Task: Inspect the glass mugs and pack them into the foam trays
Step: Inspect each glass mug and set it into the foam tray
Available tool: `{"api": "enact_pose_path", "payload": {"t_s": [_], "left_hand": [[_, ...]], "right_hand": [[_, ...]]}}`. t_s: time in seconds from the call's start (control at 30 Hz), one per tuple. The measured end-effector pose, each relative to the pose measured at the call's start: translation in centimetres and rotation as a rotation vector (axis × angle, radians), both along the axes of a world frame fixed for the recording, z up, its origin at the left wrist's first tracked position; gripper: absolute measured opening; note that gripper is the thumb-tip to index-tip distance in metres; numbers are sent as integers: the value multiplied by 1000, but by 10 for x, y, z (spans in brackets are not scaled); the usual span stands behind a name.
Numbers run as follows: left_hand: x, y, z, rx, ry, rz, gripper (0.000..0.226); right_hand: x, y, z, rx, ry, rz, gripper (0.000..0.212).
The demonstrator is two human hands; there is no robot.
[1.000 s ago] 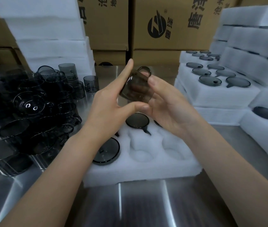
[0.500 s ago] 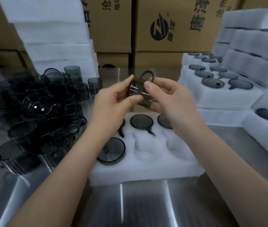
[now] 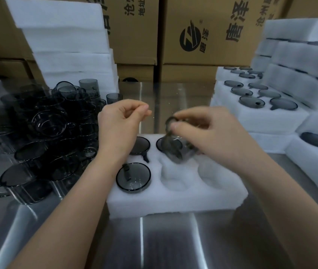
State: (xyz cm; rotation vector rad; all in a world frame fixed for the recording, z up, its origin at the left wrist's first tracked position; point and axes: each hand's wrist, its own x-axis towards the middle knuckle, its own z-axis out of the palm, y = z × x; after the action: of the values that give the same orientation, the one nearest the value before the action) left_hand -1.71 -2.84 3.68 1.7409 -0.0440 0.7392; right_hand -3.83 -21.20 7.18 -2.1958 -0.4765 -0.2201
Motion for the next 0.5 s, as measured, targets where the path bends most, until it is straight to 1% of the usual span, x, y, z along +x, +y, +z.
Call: {"api": "enact_pose_path", "payload": {"t_s": [0.07, 0.1, 0.23, 0.5], "left_hand": [[4, 3, -2, 94, 77, 32, 13], [6, 4, -3, 143, 121, 39, 15], [8, 6, -7, 358, 277, 21, 22], [10, 7, -8, 414, 349, 17, 21]], "right_hand": [[-11, 5, -4, -163, 12, 67, 24], [-15, 8, -4, -209, 5, 89, 26], [-23, 14, 1, -313, -15, 125, 40], [-28, 22, -10, -487, -49, 109, 34]]}}
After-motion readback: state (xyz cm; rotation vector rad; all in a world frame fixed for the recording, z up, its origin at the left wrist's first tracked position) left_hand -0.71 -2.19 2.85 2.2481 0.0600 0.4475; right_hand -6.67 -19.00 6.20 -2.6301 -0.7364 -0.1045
